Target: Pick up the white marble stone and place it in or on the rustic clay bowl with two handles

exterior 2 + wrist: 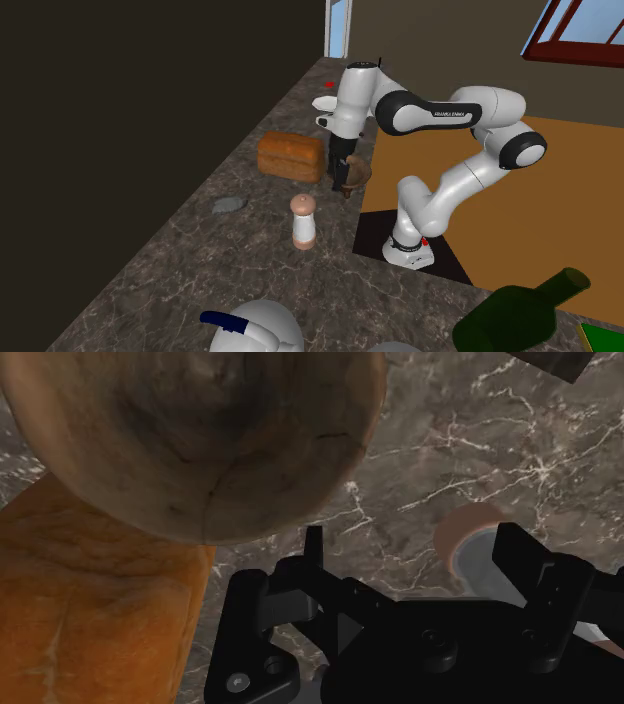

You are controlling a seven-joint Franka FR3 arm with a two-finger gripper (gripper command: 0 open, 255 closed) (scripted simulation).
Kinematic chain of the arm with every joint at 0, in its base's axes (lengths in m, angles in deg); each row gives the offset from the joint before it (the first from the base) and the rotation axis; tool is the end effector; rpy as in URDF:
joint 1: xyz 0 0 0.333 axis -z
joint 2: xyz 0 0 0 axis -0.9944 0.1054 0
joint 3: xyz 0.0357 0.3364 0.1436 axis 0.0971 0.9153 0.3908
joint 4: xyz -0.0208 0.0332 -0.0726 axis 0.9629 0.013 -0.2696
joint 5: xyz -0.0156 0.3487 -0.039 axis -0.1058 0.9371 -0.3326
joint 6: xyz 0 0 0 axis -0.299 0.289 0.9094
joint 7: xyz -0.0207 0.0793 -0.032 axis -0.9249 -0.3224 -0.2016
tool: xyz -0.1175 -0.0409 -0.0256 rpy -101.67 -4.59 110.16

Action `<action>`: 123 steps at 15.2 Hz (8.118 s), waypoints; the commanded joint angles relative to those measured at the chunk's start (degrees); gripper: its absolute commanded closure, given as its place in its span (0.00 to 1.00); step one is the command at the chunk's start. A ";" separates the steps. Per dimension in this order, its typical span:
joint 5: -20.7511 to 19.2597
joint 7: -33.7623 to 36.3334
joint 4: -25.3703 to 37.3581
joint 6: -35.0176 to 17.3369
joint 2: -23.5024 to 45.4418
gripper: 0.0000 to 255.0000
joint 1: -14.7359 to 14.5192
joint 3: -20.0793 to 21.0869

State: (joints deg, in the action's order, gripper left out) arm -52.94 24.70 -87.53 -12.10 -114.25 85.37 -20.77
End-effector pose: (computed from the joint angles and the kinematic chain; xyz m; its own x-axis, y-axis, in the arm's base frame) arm 0.2257 -0.0201 0.6485 0.9837 -0.0518 0.1724 -0.0293 -0.9910 -0.1308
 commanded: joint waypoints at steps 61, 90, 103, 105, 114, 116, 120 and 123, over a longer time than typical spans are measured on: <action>-9.26 1.65 44.13 -15.13 56.84 1.00 -0.01 3.14; -8.87 -0.56 52.89 0.95 49.40 1.00 0.64 2.75; -9.62 -4.07 22.29 0.03 19.47 1.00 2.20 0.58; -9.92 -4.73 19.13 1.00 15.29 1.00 2.48 0.16; -11.91 -8.26 8.76 8.28 -2.64 1.00 4.04 -2.05; -12.71 -9.52 6.87 11.22 -7.59 1.00 4.62 -2.81; -12.92 -9.36 2.61 8.87 -9.50 1.00 4.78 -2.98; -13.11 -9.24 -0.50 7.13 -10.87 1.00 4.89 -3.14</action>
State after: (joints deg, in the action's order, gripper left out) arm -66.00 15.38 -87.08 -4.31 -124.82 90.24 -23.88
